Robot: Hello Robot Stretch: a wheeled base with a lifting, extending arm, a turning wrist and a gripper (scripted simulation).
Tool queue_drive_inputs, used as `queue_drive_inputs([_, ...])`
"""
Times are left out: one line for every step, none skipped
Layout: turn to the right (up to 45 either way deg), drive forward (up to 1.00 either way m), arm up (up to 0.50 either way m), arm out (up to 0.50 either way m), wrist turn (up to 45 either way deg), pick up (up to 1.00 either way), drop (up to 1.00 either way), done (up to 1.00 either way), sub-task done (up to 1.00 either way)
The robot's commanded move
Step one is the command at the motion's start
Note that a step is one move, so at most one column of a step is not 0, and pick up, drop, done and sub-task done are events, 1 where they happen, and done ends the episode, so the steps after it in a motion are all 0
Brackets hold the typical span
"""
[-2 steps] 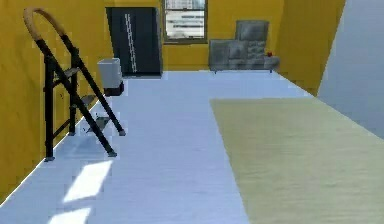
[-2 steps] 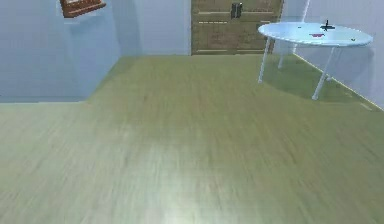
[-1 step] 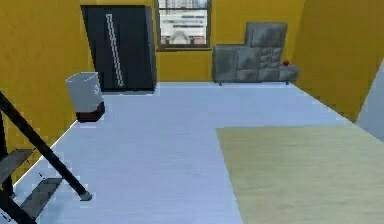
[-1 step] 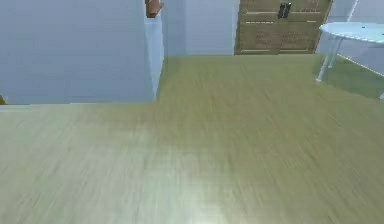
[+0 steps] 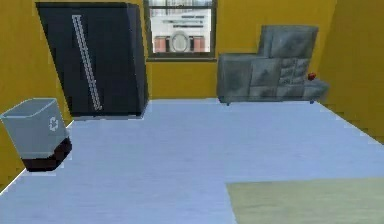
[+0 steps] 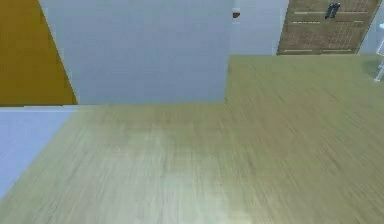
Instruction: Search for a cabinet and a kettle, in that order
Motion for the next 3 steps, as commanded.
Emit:
queue_drive_inputs([0.0,1.0,0.0,0.0,0.0,0.0,0.0,0.0,0.0])
queue_drive_inputs([0.0,1.0,0.0,0.0,0.0,0.0,0.0,0.0,0.0])
queue_drive_inputs([-3.0,0.0,0.0,0.0,0.0,0.0,0.0,0.0,0.0])
